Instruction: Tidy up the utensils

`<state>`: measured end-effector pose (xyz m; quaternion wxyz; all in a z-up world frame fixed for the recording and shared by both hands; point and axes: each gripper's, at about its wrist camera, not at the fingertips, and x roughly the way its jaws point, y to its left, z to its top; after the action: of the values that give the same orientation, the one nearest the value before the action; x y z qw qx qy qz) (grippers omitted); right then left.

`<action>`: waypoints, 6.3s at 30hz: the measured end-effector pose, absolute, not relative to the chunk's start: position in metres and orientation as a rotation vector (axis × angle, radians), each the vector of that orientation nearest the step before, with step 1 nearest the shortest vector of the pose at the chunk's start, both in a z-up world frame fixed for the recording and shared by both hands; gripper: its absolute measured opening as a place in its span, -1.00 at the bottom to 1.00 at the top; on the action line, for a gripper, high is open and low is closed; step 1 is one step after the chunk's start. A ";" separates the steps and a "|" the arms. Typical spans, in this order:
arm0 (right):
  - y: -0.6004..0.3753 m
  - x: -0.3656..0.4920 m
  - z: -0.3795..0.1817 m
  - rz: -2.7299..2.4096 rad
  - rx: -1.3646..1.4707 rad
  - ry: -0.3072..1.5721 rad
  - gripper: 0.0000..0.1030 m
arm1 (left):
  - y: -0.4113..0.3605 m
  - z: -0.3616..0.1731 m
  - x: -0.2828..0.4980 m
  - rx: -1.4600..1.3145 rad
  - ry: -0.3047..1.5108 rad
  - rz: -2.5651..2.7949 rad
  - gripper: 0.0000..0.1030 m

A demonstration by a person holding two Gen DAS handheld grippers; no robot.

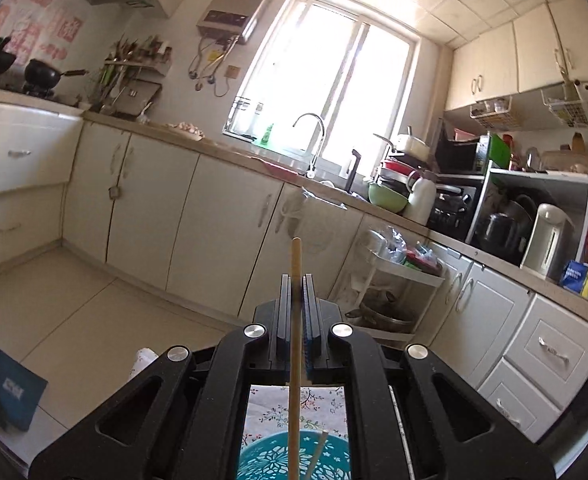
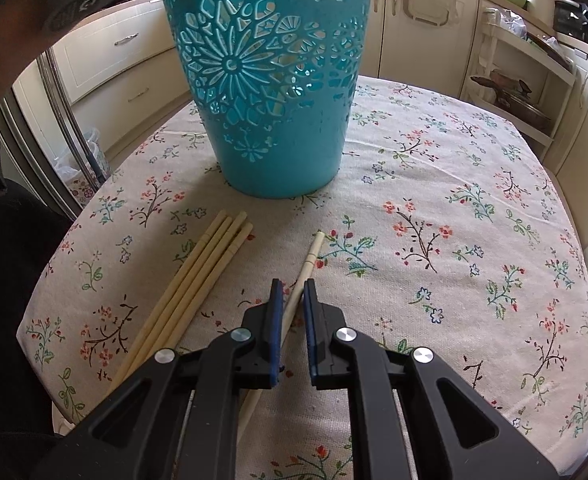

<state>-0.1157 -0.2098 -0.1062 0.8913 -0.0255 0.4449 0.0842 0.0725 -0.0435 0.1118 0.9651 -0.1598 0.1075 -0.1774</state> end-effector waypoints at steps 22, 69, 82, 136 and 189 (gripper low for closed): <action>-0.208 -0.116 -0.106 0.184 -0.044 0.924 -0.69 | -0.050 0.075 0.054 -0.157 0.338 -0.361 -0.90; -0.252 -0.059 0.026 0.076 0.607 0.054 -0.83 | 0.023 0.081 -0.046 -0.202 0.153 -0.118 0.34; -0.230 -0.115 -0.006 0.070 0.297 0.321 -0.51 | 0.009 0.064 -0.048 -0.062 0.265 -0.147 0.49; -0.176 -0.215 -0.048 0.041 0.050 0.643 0.07 | -0.008 0.040 -0.157 0.066 0.496 -0.234 0.65; -0.167 -0.240 -0.047 -0.003 -0.013 0.763 0.41 | -0.021 0.021 -0.188 0.005 0.715 -0.358 0.67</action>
<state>-0.2405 -0.1670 -0.0467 0.9282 -0.0062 0.3721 -0.0016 -0.1880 -0.0205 0.0208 0.9211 0.0024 0.3482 -0.1744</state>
